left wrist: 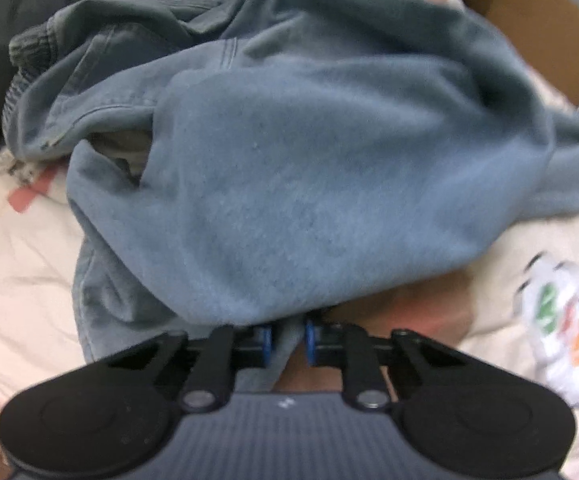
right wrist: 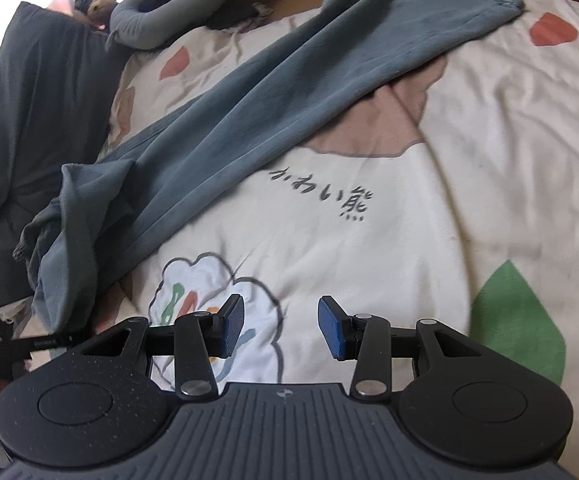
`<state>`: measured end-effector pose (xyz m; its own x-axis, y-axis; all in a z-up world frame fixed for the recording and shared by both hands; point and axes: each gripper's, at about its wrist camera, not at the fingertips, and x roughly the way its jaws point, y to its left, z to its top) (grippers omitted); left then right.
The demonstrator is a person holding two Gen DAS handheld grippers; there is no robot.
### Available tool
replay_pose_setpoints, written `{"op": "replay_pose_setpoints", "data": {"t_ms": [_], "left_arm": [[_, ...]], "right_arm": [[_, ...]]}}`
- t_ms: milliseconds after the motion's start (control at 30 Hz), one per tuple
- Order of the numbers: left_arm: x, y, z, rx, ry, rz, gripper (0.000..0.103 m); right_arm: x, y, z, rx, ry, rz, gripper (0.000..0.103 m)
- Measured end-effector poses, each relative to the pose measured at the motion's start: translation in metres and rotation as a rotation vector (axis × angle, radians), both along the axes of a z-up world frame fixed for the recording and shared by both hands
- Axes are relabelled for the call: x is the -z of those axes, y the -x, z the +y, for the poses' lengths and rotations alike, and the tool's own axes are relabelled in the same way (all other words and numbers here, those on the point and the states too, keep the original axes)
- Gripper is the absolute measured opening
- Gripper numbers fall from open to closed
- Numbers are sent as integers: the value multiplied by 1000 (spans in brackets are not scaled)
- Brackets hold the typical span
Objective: Fold clothes
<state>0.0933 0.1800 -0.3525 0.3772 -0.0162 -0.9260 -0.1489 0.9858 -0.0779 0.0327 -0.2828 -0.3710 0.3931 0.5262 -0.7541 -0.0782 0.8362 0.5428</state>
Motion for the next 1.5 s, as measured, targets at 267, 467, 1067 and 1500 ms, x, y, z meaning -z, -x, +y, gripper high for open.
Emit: {"op": "replay_pose_setpoints", "data": {"t_ms": [267, 467, 1067, 1500], "left_arm": [[-19, -19, -1, -8, 328, -8, 13], [-29, -30, -20, 47, 521, -24, 12], [-44, -49, -129, 311, 805, -4, 12], [-63, -57, -142, 374, 749, -47, 51]], "right_arm": [[-7, 1, 9, -35, -22, -11, 48], [-14, 1, 17, -69, -71, -28, 48], [-51, 13, 69, -295, -186, -123, 53], [-41, 5, 16, -118, 0, -149, 2]]}}
